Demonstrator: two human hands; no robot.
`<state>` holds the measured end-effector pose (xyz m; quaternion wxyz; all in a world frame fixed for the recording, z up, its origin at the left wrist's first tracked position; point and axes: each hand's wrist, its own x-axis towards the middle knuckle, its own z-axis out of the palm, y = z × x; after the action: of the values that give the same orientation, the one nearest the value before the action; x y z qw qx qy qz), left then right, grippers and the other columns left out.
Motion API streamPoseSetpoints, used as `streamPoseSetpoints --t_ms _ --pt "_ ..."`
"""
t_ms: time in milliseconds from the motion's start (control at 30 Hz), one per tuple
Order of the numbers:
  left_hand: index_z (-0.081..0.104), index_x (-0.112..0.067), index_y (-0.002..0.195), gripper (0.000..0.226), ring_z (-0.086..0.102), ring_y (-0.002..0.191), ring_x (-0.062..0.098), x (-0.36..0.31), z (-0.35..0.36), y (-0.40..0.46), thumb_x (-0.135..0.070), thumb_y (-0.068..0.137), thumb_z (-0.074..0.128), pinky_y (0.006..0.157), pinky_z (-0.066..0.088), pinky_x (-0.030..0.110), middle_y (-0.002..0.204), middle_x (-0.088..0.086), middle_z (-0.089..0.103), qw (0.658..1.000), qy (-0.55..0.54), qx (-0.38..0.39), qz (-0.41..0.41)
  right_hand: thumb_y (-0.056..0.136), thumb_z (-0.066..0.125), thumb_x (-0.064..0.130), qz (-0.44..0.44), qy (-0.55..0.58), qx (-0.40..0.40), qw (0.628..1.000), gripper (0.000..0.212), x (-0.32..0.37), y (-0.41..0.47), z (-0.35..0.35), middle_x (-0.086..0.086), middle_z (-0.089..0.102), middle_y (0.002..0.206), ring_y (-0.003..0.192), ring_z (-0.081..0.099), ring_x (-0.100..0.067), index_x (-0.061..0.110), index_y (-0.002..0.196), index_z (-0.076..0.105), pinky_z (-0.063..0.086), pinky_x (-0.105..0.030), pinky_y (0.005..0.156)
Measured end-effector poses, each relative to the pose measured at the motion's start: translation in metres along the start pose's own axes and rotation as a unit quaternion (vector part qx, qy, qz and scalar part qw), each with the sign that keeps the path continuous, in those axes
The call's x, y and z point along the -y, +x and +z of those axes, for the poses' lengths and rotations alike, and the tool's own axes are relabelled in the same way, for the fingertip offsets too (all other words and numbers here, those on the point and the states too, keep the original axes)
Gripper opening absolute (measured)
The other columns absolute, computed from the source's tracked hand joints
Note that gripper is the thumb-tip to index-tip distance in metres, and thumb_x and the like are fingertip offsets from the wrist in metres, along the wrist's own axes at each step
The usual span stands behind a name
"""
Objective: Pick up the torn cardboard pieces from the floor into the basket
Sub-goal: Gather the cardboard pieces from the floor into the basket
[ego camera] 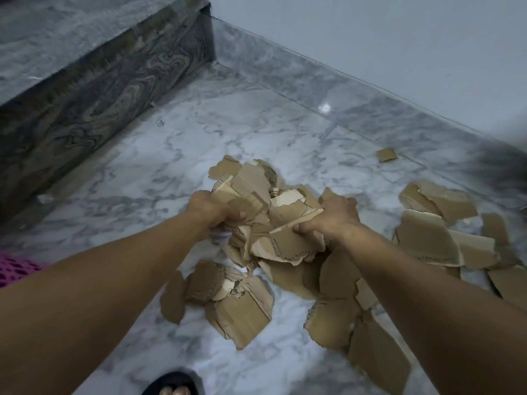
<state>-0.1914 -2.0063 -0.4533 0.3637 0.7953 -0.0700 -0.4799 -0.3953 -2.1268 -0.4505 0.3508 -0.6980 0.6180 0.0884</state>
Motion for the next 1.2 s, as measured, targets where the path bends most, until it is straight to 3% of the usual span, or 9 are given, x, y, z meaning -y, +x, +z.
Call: streamPoseSetpoints --t_ms 133,233,300,400,600,767,900,1033,1200 --pt "0.060 -0.004 0.093 0.042 0.066 0.060 0.026 0.000 -0.004 -0.009 0.006 0.060 0.085 0.036 0.049 0.026 0.086 0.016 0.068 0.999 -0.028 -0.012 0.024 0.048 0.095 0.035 -0.013 0.070 0.034 0.997 0.080 0.006 -0.003 -0.005 -0.002 0.060 0.109 0.107 0.057 -0.024 0.010 0.113 0.056 0.048 -0.031 0.079" --pt "0.059 -0.007 0.092 0.039 0.066 0.066 0.025 -0.004 -0.013 -0.016 0.009 0.065 0.081 0.036 0.051 0.027 0.089 0.013 0.067 0.998 -0.048 -0.006 0.027 0.055 0.094 0.014 -0.018 0.176 0.079 0.981 0.054 0.010 -0.011 -0.016 0.000 0.061 0.087 0.090 0.060 -0.018 0.011 0.095 0.057 0.042 -0.023 0.061" --pt "0.058 -0.009 0.094 0.040 0.066 0.068 0.023 -0.012 -0.024 -0.024 0.009 0.065 0.081 0.037 0.051 0.025 0.091 0.012 0.068 0.998 -0.050 -0.007 0.037 0.060 0.090 0.007 -0.021 0.227 0.098 0.969 0.046 0.013 -0.017 -0.027 -0.001 0.064 0.086 0.087 0.062 -0.016 0.008 0.094 0.059 0.046 -0.022 0.065" --pt "0.056 -0.010 0.087 0.034 0.064 0.066 0.020 -0.034 -0.042 -0.042 0.013 0.070 0.076 0.036 0.052 0.024 0.083 0.009 0.066 0.997 -0.051 -0.009 0.062 0.059 0.091 0.007 -0.019 0.274 0.113 0.955 0.059 0.019 -0.029 -0.047 -0.007 0.070 0.104 0.104 0.064 -0.020 0.003 0.111 0.062 0.051 -0.030 0.088" --pt "0.060 -0.006 0.083 0.029 0.067 0.061 0.021 -0.078 -0.087 -0.099 0.016 0.071 0.073 0.040 0.055 0.027 0.080 0.011 0.067 0.990 -0.069 -0.035 0.119 0.067 0.086 0.009 -0.039 0.332 0.126 0.934 0.051 0.051 -0.078 -0.098 -0.007 0.072 0.104 0.086 0.063 -0.011 0.004 0.113 0.064 0.046 -0.027 0.057" --pt "0.064 0.001 0.102 0.041 0.069 0.075 0.028 -0.105 -0.134 -0.165 0.015 0.066 0.077 0.050 0.060 0.036 0.091 0.017 0.070 0.981 -0.082 -0.073 0.159 0.048 0.093 0.012 -0.073 0.349 0.119 0.927 0.069 0.086 -0.128 -0.133 -0.014 0.073 0.103 0.098 0.068 -0.029 0.004 0.110 0.065 0.058 -0.048 0.080" --pt "0.065 0.006 0.106 0.047 0.071 0.086 0.033 -0.114 -0.181 -0.217 0.016 0.062 0.077 0.070 0.060 0.045 0.097 0.021 0.071 0.976 -0.107 -0.096 0.163 0.060 0.089 0.009 -0.112 0.355 0.128 0.919 0.061 0.126 -0.177 -0.151 -0.011 0.070 0.100 0.080 0.067 -0.022 0.006 0.115 0.063 0.054 -0.033 0.056" --pt "0.065 0.005 0.105 0.044 0.071 0.075 0.027 -0.112 -0.237 -0.265 0.012 0.064 0.078 0.061 0.061 0.040 0.092 0.018 0.071 0.972 -0.095 -0.135 0.168 0.074 0.080 0.001 -0.158 0.355 0.147 0.910 0.024 0.174 -0.227 -0.150 -0.010 0.064 0.081 0.068 0.062 -0.022 0.006 0.086 0.059 0.056 -0.041 0.068" --pt "0.060 0.001 0.087 0.024 0.067 0.044 0.017 -0.084 -0.312 -0.315 0.013 0.071 0.073 0.043 0.058 0.035 0.063 0.012 0.068 0.960 -0.118 -0.201 0.156 0.052 0.089 0.005 -0.204 0.317 0.201 0.904 0.056 0.250 -0.284 -0.115 -0.017 0.073 0.093 0.080 0.073 -0.031 0.003 0.103 0.066 0.059 -0.050 0.075"
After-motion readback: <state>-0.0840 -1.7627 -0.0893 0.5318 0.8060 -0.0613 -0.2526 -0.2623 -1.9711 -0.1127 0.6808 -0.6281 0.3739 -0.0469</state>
